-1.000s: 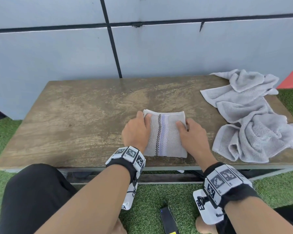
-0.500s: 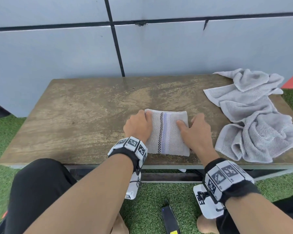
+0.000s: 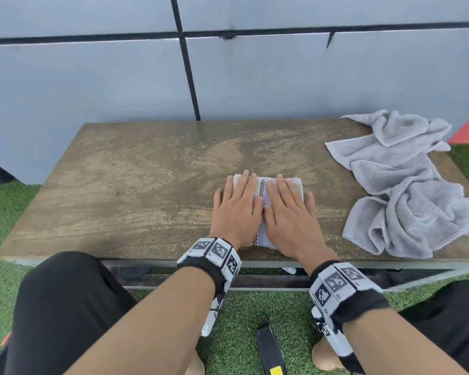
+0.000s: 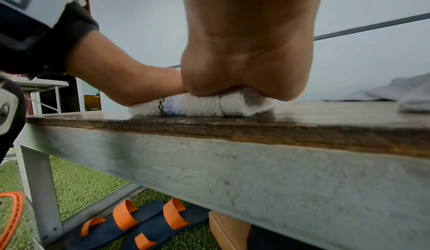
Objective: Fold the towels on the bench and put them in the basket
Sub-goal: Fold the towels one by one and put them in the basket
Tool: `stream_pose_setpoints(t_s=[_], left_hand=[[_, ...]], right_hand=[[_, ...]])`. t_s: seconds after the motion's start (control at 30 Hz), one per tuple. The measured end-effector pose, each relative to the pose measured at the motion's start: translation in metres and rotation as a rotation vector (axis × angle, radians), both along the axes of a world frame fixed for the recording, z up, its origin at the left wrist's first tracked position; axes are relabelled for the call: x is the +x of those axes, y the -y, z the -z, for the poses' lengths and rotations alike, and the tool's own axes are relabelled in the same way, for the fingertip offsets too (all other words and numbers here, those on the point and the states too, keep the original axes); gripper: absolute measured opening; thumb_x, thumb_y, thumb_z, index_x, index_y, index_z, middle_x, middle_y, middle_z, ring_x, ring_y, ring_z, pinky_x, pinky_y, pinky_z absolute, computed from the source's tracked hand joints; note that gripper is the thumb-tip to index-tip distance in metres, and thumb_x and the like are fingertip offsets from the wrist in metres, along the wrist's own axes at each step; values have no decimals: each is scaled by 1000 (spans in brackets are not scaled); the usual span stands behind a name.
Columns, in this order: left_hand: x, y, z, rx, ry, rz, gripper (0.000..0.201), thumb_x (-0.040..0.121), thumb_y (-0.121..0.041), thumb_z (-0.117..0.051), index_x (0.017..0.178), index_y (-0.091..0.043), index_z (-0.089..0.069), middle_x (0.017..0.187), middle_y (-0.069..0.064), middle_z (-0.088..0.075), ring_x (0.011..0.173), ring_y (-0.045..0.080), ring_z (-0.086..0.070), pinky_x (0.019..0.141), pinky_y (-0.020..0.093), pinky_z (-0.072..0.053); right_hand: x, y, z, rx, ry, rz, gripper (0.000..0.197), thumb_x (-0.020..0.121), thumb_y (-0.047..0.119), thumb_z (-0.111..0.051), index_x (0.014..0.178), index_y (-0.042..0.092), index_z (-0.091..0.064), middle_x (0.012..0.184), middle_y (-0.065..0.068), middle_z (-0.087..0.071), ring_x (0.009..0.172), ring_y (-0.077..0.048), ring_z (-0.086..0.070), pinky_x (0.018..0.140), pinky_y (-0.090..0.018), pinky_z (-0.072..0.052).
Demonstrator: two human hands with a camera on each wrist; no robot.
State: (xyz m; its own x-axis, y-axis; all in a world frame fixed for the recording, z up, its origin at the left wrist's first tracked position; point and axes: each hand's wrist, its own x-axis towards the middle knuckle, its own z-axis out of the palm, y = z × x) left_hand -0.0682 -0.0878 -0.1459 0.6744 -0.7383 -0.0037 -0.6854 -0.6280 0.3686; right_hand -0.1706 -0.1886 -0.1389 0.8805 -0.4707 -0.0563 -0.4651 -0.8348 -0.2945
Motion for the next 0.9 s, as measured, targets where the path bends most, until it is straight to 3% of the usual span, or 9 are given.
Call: stream_pose_setpoints(t_s=[0.3,0.4,0.47,0.53,0.6,0.67,0.73,0.8,0.9], left_hand=[[6,-1,-6,52,-30,-16,57,106,-46,-16,160,-32,-6,169,-7,2,156,24,2,125,51,-4],[10,-5,-13,135,5,-100,61,105,-54,-13,160,-30,-2,169,4,6,155,29,4,122,55,-4],[9,-13,-20,123,76,-151,63,106,-48,-16,161,-19,-4,168,11,5,155,29,5,122,53,-7],[4,-21,-24,42,140,-130,60,107,-41,-19,161,-16,-9,168,12,3,155,27,5,123,50,-10],[-8,-24,-22,-12,120,-78,58,107,-40,-18,160,-17,-12,168,10,4,155,24,7,124,48,-8],[-22,-27,-14,-17,54,-73,58,107,-43,-16,160,-19,-12,168,7,4,155,22,9,124,48,-3],[-28,-29,-4,-14,39,-94,58,107,-44,-13,161,-22,-9,169,4,3,155,20,9,124,48,0],[-25,-31,1,-12,46,-93,58,107,-45,-12,161,-25,-8,169,0,2,155,19,9,124,49,0],[-18,-36,2,-7,26,-85,56,106,-48,-12,160,-34,-7,169,-4,3,155,19,12,124,52,1]], right_hand=[[3,8,-15,-62,-170,9,64,103,52,-13,161,30,1,169,2,2,155,-16,7,123,-55,8],[2,2,-34,-184,-238,46,67,100,54,-24,155,17,-29,156,-11,-34,145,-30,-27,120,-52,-14],[-2,-5,-50,-272,-257,82,54,95,50,-35,125,12,-58,131,-13,-56,123,-32,-49,107,-46,-32],[-8,-11,-55,-336,-200,88,38,93,42,-42,103,13,-65,114,-12,-62,109,-31,-56,98,-44,-38],[-13,-14,-50,-378,-46,40,31,91,34,-46,105,13,-65,113,-10,-60,108,-30,-56,96,-43,-42],[-13,-16,-39,-313,61,-91,37,94,29,-42,123,15,-61,134,-8,-55,125,-27,-49,106,-42,-38],[-12,-19,-25,-128,15,-191,49,103,32,-31,151,21,-39,162,0,-28,150,-21,-22,121,-41,-22],[-14,-16,-14,-15,-69,-185,56,107,40,-17,161,30,-8,169,12,3,155,-13,4,125,-41,-9],[-17,-12,-7,4,-91,-141,57,107,45,-12,161,33,3,167,18,14,155,-14,7,125,-42,-5]])
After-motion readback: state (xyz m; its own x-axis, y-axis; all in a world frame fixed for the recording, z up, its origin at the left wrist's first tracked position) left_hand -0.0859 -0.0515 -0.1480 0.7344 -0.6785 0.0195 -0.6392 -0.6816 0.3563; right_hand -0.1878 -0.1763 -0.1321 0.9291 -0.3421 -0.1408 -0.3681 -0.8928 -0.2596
